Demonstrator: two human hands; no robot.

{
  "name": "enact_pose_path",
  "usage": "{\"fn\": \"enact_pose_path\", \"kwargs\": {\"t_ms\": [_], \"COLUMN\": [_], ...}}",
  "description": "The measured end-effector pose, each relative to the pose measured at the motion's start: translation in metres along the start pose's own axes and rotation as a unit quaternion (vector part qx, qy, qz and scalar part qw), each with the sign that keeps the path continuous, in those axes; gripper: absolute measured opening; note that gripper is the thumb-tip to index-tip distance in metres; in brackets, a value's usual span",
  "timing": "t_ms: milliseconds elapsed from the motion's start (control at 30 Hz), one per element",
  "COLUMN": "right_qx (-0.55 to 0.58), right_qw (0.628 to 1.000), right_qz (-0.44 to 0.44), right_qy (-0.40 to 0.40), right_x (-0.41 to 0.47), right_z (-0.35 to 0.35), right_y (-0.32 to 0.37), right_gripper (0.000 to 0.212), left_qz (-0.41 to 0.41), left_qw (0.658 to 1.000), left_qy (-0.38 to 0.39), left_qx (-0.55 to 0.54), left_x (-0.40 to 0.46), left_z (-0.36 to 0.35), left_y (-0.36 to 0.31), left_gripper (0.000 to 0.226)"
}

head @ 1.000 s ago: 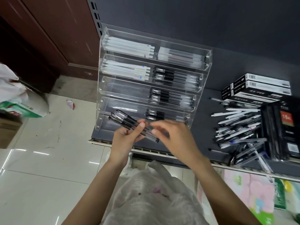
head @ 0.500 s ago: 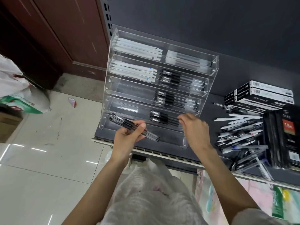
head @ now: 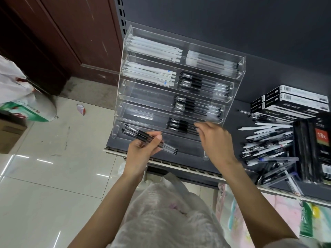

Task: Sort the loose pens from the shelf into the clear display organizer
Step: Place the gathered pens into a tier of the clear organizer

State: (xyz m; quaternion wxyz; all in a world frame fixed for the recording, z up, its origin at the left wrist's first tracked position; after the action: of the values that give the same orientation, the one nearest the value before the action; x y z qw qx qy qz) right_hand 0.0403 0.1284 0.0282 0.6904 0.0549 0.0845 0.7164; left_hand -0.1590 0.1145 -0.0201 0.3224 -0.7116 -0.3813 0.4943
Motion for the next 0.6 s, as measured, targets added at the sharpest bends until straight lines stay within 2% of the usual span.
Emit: {"fn": "enact_pose_path", "kwargs": {"t_ms": [67, 133, 200, 367, 467, 600], "right_qx": [0.156, 0.257, 0.296, 0.369, 0.346, 0.12], "right_qw": [0.987, 0.96, 0.946, 0.923, 0.935, 0.99], "right_qz": [0.024, 0.039, 0.033, -0.006, -0.035, -0.058], "right_qy": [0.038, 0.099, 0.125, 0.109, 0.069, -0.051], "right_x": [-0.008, -0.016, -0.021, -0.022, -0.02, -0.01], "right_z": [0.006, 0.0, -0.01, -0.01, -0.003, 0.015], "right_y": [0.024, 0.047, 0.056, 0.044, 0.023, -0.014], "right_gripper": [0.018, 0.019, 0.016, 0.012, 0.012, 0.008], "left_qz": [-0.002, 0.0, 0.005, -0.005, -0.018, -0.016], "left_qw": [1.0, 1.0, 1.0, 0.999, 0.998, 0.999], "left_qy": [0.007, 0.018, 0.024, 0.049, 0.057, 0.03], "left_qx": [-0.001, -0.005, -0.008, -0.012, 0.003, 0.007], "left_x": [0.001, 0.002, 0.003, 0.001, 0.002, 0.004], "left_z": [-0.005, -0.01, -0.015, -0.024, -0.027, -0.014], "left_y": [0.0, 0.002, 0.003, 0.003, -0.001, -0.003], "left_gripper": [0.009, 0.009, 0.011, 0.016, 0.016, 0.016]}}
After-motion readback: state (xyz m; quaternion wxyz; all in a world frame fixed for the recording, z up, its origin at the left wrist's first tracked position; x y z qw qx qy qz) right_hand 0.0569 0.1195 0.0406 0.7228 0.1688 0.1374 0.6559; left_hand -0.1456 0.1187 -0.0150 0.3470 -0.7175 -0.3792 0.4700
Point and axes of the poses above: each hand's wrist, its own x-axis towards the middle knuckle, its own z-axis out of the back of the hand, y = z × x, the point moved 8 cm from there along x, towards the middle knuckle, and after that the axes turned 10 degrees about y, right-handed, at the moved point
